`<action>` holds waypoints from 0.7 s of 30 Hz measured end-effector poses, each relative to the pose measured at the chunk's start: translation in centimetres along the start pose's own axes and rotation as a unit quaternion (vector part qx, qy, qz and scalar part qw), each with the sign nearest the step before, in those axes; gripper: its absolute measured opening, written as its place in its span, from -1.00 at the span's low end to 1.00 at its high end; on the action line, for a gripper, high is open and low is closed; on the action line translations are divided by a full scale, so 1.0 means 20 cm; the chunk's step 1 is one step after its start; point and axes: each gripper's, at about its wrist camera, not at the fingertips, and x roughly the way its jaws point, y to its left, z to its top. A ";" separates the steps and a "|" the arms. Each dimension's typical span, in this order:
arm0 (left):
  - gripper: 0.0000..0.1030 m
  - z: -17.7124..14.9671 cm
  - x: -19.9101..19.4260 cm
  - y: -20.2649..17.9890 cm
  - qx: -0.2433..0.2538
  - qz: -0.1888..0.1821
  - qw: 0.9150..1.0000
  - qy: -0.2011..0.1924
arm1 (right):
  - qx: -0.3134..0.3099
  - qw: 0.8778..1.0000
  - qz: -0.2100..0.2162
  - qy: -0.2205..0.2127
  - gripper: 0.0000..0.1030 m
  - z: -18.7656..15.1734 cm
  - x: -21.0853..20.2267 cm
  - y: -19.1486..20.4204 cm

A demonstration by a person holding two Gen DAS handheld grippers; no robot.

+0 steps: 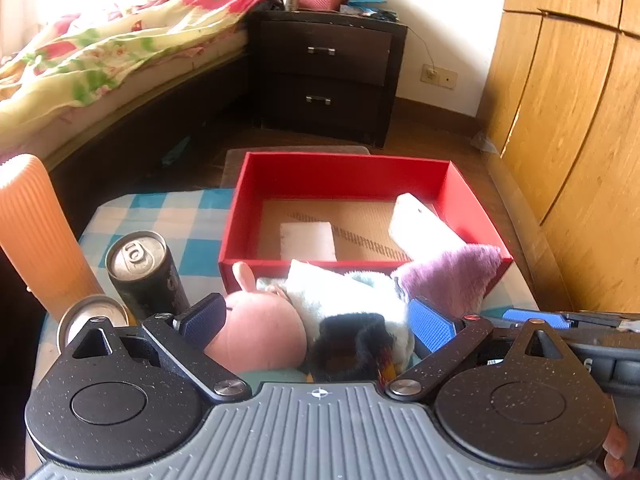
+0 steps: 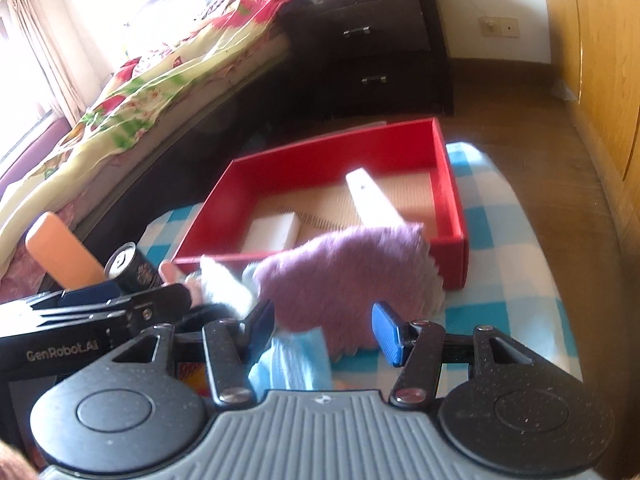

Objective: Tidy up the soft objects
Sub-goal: 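Grasp the striped knit sock with the left tool while the right tool grasps the blue face mask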

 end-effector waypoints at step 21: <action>0.80 -0.10 0.03 -0.06 0.001 -0.054 0.998 0.029 | -0.037 0.999 0.000 0.035 -0.24 -0.27 -0.03 0.08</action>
